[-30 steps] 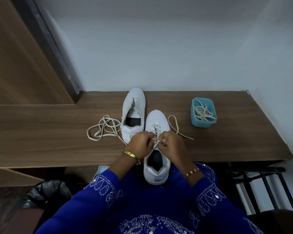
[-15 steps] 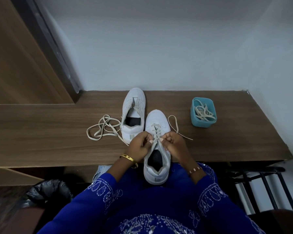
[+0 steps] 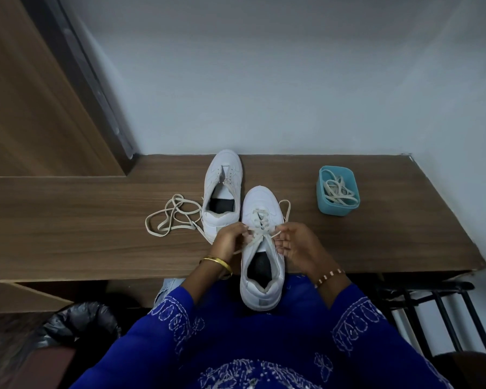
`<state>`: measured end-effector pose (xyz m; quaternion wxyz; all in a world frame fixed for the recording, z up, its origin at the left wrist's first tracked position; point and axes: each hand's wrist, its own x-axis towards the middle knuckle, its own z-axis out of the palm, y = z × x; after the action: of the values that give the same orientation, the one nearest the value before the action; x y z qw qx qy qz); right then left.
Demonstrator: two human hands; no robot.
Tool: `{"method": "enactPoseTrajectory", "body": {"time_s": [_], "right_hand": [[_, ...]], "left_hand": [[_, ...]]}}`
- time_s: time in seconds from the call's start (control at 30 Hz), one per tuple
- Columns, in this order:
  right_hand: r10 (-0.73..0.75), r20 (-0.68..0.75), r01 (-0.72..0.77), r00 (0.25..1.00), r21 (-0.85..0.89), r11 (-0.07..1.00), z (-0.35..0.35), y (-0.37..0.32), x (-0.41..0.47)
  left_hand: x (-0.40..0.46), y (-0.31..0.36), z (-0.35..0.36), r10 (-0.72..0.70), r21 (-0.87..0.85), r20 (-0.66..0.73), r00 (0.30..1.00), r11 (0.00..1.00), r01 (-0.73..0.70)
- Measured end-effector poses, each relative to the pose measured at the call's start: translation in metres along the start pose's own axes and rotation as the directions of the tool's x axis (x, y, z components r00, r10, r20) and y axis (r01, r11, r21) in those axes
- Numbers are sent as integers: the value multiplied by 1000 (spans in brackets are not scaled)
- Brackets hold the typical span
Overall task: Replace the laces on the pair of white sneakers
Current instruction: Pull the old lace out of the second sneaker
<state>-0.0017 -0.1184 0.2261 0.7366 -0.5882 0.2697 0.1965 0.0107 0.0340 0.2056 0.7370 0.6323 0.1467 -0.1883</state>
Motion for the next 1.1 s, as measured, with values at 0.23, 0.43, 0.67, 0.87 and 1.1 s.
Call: {"method": "enactPoseTrajectory", "body": {"time_s": [0.23,0.43,0.67,0.87,1.1], "right_hand": [[-338,-14,331,941,243,912,-2,-70,-25],[-623,-49,621,781,-45,782,8,-134,-38],[-569,102,388,816,-826,409,4,-115,-7],[-398,164,169,903,-985,-22,0,-59,-8],[-333,148,246,931,-929,276,3,-1,-7]], "left_hand": [[1,57,-4,38,-354,25,999,935,-27],[12,114,-16,229,-285,-103,968,926,-249],[16,83,-37,607,901,-109,788,394,-179],[-10,29,-15,615,861,203,762,258,-437],[-15,-11,-14,446,737,277,851,469,-487]]}}
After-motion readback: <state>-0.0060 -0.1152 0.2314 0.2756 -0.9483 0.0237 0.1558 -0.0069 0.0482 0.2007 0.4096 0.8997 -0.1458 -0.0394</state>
